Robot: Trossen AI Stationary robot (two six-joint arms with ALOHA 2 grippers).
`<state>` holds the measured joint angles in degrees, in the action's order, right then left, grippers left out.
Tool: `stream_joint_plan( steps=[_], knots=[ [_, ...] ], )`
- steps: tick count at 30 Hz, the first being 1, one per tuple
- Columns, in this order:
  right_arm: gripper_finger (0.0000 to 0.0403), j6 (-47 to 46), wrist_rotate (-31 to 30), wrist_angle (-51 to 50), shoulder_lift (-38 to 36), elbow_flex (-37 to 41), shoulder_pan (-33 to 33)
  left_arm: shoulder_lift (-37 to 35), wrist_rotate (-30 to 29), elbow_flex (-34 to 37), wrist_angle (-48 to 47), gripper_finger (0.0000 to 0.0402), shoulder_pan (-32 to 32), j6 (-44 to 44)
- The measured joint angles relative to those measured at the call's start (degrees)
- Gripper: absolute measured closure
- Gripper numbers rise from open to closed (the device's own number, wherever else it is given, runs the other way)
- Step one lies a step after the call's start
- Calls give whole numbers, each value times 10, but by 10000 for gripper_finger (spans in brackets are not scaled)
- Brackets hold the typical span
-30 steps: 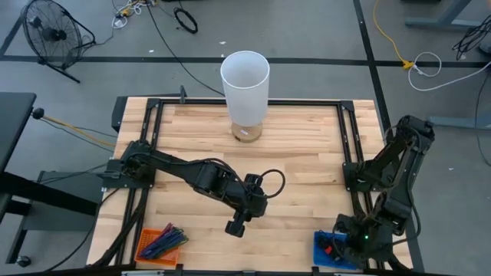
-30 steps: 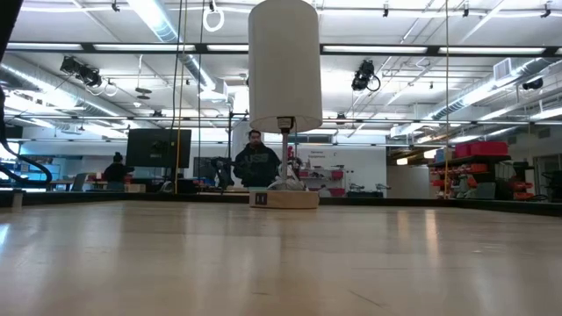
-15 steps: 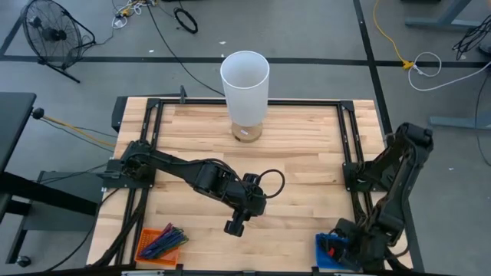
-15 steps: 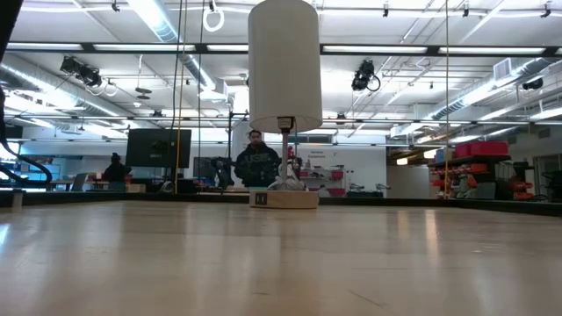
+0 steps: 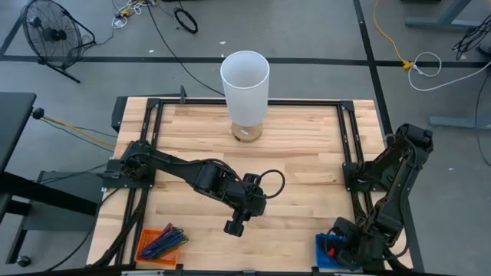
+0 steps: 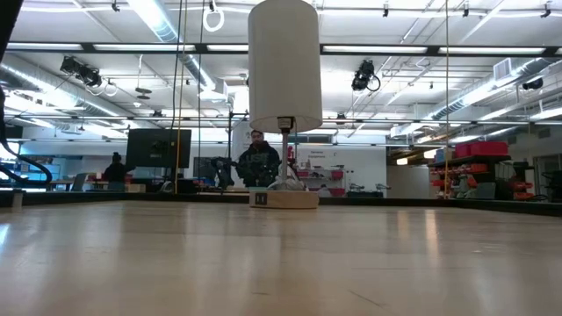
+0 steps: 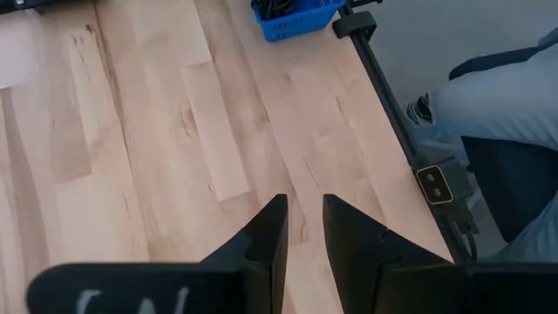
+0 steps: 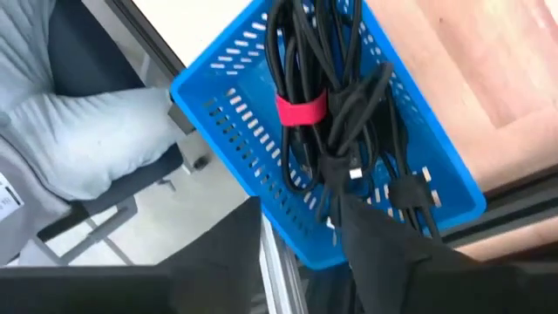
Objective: Pick & Place USB Port
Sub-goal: Return to Home Position
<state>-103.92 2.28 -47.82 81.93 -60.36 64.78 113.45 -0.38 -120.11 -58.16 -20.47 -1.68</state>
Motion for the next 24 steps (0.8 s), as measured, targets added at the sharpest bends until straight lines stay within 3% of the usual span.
stream_joint_plan(
  steps=[7, 10, 14, 18, 21, 24],
  knots=[
    [213, 49, -18, 0, 0, 0, -20, 0, -27, 0, -2, 324, 0, 5],
    [213, 106, -62, 13, 0, 0, -32, 0, -50, 0, -4, 324, 0, 1],
    [221, 215, -126, 59, 0, 0, -54, -1, -53, 0, -24, 324, 0, 16],
    [229, 354, -149, 95, 0, 0, -87, -22, -87, 0, -78, 324, 5, 27],
    [232, 420, -243, 90, -1, 0, -125, -50, -103, 0, -103, 324, 12, 23],
    [234, 476, -402, 54, -1, 0, -162, -86, -105, 13, -97, 324, 18, 37]
  ],
)
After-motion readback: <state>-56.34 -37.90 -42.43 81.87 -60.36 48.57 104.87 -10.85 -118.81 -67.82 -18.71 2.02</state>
